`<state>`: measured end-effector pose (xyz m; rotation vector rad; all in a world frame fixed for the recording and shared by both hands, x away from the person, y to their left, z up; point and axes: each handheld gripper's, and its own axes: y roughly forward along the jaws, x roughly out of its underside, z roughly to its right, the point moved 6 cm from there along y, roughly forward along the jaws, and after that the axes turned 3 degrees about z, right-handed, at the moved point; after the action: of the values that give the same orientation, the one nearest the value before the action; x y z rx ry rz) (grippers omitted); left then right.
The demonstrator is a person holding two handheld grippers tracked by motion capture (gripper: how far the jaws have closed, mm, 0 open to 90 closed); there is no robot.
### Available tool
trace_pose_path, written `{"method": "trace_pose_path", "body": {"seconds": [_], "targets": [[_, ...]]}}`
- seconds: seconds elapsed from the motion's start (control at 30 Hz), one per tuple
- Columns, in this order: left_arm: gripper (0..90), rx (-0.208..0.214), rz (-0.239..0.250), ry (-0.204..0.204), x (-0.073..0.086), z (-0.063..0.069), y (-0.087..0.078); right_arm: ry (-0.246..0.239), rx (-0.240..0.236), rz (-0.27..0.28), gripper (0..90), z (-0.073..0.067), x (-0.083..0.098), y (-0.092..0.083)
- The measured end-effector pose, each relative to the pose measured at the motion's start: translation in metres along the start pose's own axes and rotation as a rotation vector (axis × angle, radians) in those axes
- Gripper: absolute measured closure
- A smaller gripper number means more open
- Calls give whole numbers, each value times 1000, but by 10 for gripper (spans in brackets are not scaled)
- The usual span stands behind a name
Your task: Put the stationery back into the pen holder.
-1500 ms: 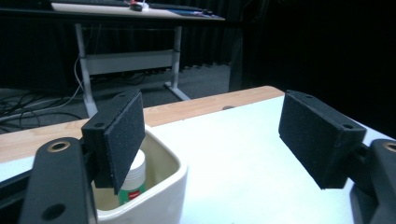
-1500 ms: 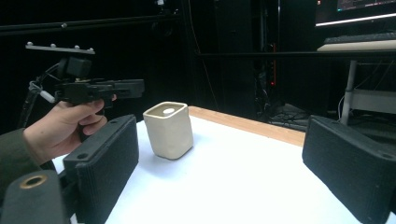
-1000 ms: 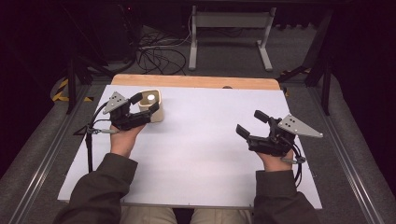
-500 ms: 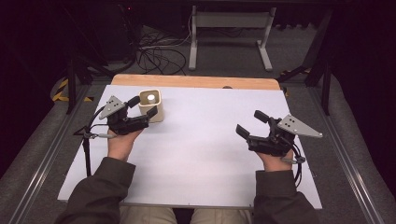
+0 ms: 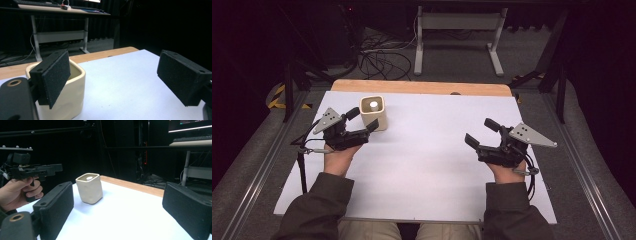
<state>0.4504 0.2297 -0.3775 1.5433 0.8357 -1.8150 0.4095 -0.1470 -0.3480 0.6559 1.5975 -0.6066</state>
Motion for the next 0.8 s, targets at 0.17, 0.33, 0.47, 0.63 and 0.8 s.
{"method": "trace_pose_path", "body": {"seconds": [0.17, 0.33, 0.47, 0.63, 0.8], "targets": [[122, 5, 2, 0, 1, 1, -4, -1, 0, 0, 105, 0, 0, 0], [116, 10, -3, 4, 2, 3, -8, -1, 1, 2, 105, 0, 0, -1], [111, 16, -7, 10, 3, 6, -11, -2, 0, 5, 105, 0, -1, -2], [108, 22, -3, 17, 1, 9, -16, -1, 3, 8, 105, 1, -1, -2], [109, 27, 1, 18, 0, 13, -21, -2, 3, 10, 105, 1, -2, -3]]}}
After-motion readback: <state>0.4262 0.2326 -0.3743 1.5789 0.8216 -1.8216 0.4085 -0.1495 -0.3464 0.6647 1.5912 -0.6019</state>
